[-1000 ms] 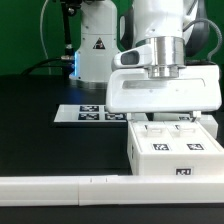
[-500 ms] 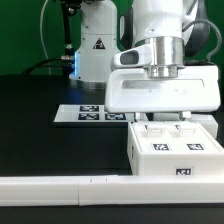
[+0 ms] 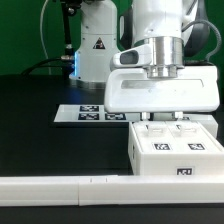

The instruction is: Assemble cabinet

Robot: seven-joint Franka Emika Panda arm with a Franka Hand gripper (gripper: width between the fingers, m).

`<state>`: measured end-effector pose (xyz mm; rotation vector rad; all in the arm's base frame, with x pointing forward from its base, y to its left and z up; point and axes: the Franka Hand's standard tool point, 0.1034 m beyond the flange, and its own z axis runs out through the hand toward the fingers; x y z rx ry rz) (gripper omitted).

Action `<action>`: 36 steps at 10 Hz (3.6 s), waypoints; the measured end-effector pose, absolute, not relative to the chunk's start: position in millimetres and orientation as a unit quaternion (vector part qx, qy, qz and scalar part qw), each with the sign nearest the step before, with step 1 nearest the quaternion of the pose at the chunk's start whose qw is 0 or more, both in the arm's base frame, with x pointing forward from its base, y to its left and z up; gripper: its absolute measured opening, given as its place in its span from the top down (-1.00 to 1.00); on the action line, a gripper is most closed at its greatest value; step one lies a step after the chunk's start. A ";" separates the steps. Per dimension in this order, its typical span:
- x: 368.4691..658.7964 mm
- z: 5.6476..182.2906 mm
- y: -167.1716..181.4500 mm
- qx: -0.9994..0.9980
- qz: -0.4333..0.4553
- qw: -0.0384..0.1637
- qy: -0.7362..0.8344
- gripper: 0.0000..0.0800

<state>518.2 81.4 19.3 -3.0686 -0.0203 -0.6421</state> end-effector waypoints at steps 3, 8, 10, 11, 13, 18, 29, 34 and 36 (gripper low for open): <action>514.0 58.0 82.6 -0.990 -0.137 0.013 0.019 0.45; 527.8 99.2 89.5 -0.995 -0.079 0.028 0.053 0.44; 529.2 103.7 88.2 -0.997 -0.059 0.030 0.044 0.44; 535.1 113.1 87.4 -0.998 -0.048 0.032 0.038 0.44; 559.6 129.9 87.0 -0.998 -0.036 0.034 0.030 0.44; 567.2 133.6 85.0 -0.999 0.004 0.033 0.039 0.44; 625.6 137.5 71.9 -0.998 0.006 0.034 0.045 0.44; 634.8 138.8 74.3 -0.997 -0.008 0.035 0.070 0.43; 625.2 146.1 74.3 -0.996 -0.004 0.036 0.080 -0.14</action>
Offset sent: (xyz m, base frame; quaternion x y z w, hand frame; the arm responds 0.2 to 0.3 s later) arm 0.0149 -0.0175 0.0914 -0.0389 -0.1208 -0.0055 0.9919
